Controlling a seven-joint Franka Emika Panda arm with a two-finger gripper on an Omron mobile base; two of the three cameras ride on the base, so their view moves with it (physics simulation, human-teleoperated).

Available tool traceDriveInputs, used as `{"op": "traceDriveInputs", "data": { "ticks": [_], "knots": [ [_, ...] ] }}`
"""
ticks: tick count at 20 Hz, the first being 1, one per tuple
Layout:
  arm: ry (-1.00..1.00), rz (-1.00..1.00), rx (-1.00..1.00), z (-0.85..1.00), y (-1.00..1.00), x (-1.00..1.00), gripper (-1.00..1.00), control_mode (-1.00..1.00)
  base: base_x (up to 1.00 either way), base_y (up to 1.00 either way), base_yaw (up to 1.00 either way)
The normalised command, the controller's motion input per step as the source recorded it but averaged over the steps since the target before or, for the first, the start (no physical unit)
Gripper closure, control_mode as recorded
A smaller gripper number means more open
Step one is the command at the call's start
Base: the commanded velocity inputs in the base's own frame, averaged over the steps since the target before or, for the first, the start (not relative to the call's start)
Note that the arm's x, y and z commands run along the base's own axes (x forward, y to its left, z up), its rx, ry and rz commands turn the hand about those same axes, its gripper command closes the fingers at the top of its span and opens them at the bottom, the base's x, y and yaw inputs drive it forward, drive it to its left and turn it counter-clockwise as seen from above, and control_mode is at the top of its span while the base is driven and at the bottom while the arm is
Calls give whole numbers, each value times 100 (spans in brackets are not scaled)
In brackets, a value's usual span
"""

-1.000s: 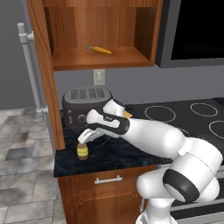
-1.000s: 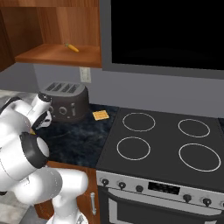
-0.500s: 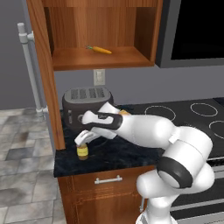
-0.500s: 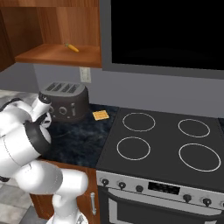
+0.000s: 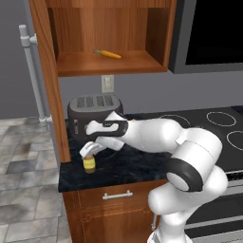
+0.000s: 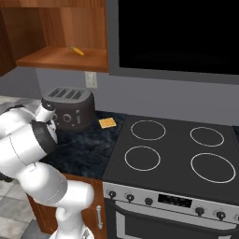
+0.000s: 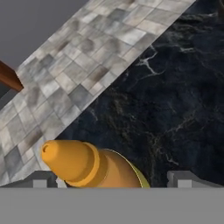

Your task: Pick the cereal and honey bottle from the counter and place them in the cabinets closest to them.

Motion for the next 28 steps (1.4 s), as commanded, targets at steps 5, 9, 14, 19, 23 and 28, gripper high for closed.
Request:
{"op": "traceDriveInputs", "data": {
  "ticks": [5,9,14,19,23,28],
  "knots": [
    [0,0,-1,-12,3,7,-100,-100,0,0,0],
    [0,0,-3,-15,13,0,100,-100,0,0,0],
    [0,0,0,-1,3,0,100,-100,0,0,0],
    [-5,0,0,5,0,-5,100,-100,0,0,0],
    [-14,0,0,35,0,-15,100,-100,0,0,0],
    [-13,-2,3,57,0,-16,100,-100,0,0,0]
  ]
}}
